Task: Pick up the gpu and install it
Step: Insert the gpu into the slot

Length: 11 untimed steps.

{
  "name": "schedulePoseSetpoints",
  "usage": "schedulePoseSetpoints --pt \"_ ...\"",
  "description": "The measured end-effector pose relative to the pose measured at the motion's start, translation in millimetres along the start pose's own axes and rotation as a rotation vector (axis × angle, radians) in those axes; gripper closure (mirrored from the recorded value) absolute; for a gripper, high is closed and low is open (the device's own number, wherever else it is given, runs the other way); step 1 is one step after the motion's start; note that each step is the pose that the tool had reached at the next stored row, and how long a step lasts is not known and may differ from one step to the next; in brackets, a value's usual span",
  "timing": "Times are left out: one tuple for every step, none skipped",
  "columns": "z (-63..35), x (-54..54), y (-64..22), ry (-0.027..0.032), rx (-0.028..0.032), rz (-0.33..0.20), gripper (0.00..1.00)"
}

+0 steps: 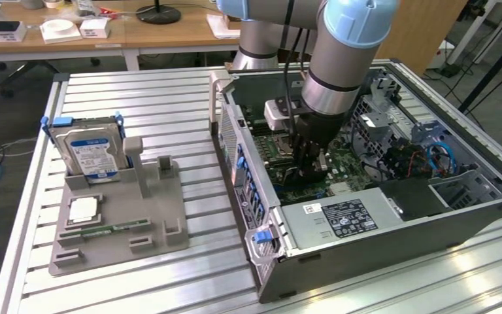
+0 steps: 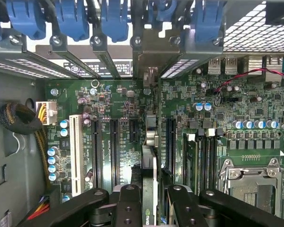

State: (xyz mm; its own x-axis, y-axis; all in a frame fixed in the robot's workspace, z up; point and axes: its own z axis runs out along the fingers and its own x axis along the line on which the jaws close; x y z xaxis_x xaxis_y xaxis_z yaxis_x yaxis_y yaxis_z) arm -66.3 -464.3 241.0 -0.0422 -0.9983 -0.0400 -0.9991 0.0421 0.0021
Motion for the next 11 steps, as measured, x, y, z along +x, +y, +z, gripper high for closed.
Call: schedulePoseSetpoints --pt "0.0 0.0 0.0 0.0000 0.0000 0.000 0.74" --pt "0.0 0.0 0.0 -0.0001 0.0000 0.000 0.74" --pt "0.0 0.0 0.0 0.0000 0.0000 0.000 0.74" --pt "0.0 0.0 0.0 0.0000 0.0000 0.000 0.74" --pt "0.0 0.0 0.0 0.0000 0.0000 0.000 0.74" --pt "0.0 0.0 0.0 0.0000 0.0000 0.000 0.74" --pt "0.0 0.0 0.0 0.0001 0.0000 0.000 0.74" --pt "0.0 0.0 0.0 0.0000 0.0000 0.000 0.74" --pt "0.0 0.0 0.0 0.0000 0.0000 0.000 0.74" --pt "0.0 0.0 0.0 0.0001 0.0000 0.000 0.74" --pt "0.0 0.0 0.0 0.0000 0.0000 0.000 0.74"
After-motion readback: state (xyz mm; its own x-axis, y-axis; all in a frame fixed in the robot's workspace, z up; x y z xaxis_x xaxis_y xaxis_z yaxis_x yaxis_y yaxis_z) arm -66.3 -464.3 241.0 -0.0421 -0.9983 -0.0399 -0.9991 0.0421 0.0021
